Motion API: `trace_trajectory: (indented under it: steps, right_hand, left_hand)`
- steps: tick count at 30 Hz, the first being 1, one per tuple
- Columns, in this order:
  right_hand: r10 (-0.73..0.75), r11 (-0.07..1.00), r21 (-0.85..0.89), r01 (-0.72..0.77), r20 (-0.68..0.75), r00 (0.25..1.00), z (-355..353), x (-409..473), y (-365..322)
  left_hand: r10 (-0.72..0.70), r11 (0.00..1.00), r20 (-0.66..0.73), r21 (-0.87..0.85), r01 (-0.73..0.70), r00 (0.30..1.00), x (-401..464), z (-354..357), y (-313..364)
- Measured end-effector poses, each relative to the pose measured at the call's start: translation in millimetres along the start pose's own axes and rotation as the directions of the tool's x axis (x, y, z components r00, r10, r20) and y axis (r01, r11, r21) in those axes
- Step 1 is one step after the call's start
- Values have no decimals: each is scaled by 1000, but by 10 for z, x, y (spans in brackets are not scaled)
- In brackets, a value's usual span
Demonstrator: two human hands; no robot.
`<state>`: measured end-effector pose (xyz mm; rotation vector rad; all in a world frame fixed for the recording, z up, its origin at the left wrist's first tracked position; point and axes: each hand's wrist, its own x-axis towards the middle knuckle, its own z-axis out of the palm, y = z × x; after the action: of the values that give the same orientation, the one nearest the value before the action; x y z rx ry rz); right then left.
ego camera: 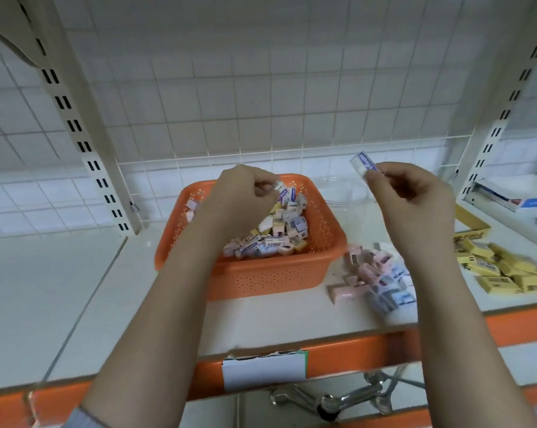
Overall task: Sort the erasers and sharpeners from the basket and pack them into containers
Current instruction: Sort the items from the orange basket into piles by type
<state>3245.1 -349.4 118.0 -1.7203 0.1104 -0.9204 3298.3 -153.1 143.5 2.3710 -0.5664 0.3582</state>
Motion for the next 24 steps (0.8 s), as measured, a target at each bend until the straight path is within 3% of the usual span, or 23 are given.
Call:
trace_trajectory:
  steps: [5,13,16,24]
  right_hand:
    - [12,999,-48,-17,-106,994,-752,229,241]
    - [58,966,-243,-87,-127,990,-2559,896,880]
    - [81,906,-402,-130,-136,987,-3080,1186,1133]
    - [310,667,-650,-364,-202,929,-3681,1494,1964]
  left_hand:
    - [73,996,28,-53,-71,997,-118,511,551]
    - [41,964,-37,-260,-49,998,-128,1775,1789]
    - [13,935,1,-355,-11,1000,-133,2159,2207]
    - [-13,942,86,-332,41,996,-53,2705,2738]
